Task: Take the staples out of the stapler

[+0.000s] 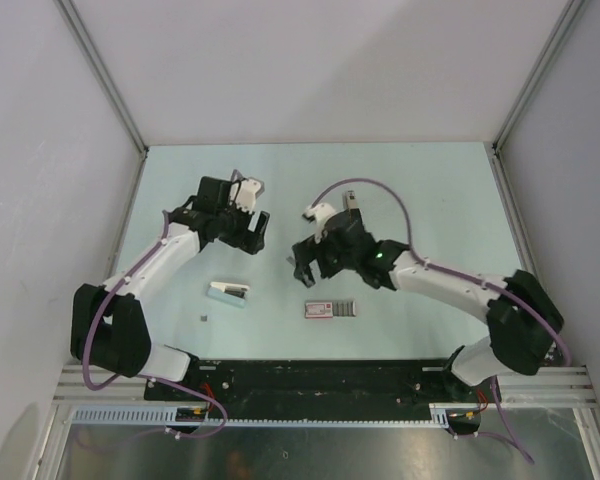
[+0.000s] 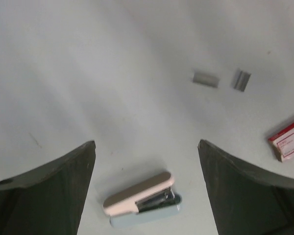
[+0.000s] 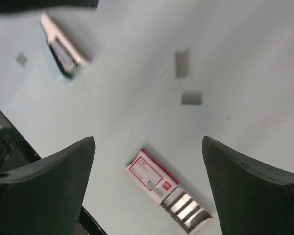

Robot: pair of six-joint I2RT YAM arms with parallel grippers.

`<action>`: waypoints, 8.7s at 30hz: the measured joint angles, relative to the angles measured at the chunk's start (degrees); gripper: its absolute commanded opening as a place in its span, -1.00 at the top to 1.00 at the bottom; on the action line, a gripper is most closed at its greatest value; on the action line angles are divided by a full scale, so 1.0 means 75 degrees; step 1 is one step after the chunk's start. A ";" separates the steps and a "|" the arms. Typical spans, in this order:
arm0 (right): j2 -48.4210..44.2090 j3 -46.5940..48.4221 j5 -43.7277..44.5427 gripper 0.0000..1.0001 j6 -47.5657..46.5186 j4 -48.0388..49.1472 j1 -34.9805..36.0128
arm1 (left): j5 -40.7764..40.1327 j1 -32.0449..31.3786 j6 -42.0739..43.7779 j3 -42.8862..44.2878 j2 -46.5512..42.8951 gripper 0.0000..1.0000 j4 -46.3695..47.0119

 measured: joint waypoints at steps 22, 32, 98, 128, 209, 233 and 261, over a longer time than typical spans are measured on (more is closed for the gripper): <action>-0.1851 -0.0682 -0.0644 -0.22 0.1571 -0.0160 -0.3485 | 0.0207 -0.2122 0.3255 0.1445 0.1565 -0.93 -0.0694; -0.2372 -0.1046 -0.0560 -0.20 0.1574 -0.0169 -0.3698 | 0.0935 -0.2221 0.6860 0.1311 0.1877 -0.86 -0.0743; -0.2433 -0.1201 -0.1419 -0.06 0.1714 0.0469 -0.3716 | 0.0667 -0.2763 0.9454 0.3197 0.4753 0.80 -0.2550; -0.3538 -0.1204 -0.4639 -0.62 0.2611 0.2611 -0.4001 | 0.8122 -0.1204 0.0673 0.6190 0.2454 0.85 -0.1271; -0.3092 -0.1204 -0.4001 0.86 0.4345 0.4785 -0.3212 | 0.6980 -0.1268 -0.8830 0.1201 0.1157 -0.01 0.9352; -0.2200 -0.1201 0.1067 1.00 0.3585 -0.1545 0.0254 | 0.2081 -0.0667 -0.1023 0.1011 0.0216 -0.99 0.1376; 0.0076 -0.0714 0.3928 1.00 0.5913 -0.3139 0.1920 | 0.0924 -0.0638 -0.0254 0.0140 -0.0341 -0.99 0.0405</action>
